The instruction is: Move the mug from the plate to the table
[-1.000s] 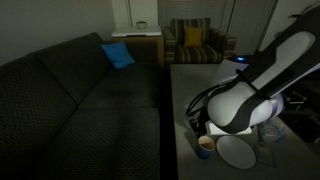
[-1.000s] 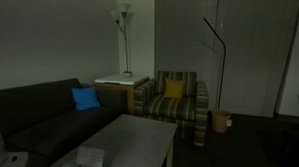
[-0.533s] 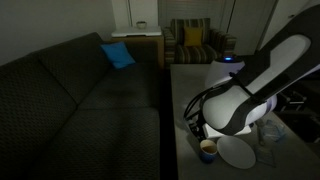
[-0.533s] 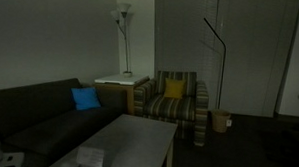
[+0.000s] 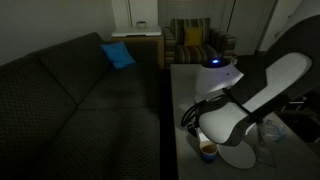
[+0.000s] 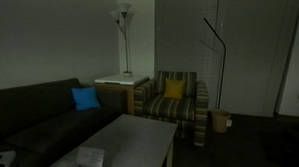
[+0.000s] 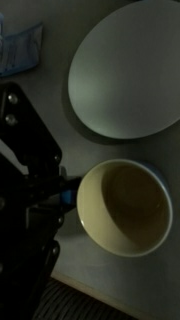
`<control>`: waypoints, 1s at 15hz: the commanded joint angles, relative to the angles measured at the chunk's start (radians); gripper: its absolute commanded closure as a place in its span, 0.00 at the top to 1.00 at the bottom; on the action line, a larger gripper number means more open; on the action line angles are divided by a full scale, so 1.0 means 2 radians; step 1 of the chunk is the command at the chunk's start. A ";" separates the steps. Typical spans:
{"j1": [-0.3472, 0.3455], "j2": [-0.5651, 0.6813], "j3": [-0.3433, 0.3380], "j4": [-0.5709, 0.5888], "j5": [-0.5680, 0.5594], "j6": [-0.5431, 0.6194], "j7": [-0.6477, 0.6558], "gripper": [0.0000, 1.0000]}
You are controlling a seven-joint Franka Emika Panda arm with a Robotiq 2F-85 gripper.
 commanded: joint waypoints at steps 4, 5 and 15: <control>-0.014 0.000 0.012 -0.010 -0.003 0.029 0.003 0.03; -0.023 0.000 0.020 -0.010 -0.001 0.038 -0.003 0.03; -0.080 0.004 0.066 -0.011 0.010 0.073 -0.048 0.03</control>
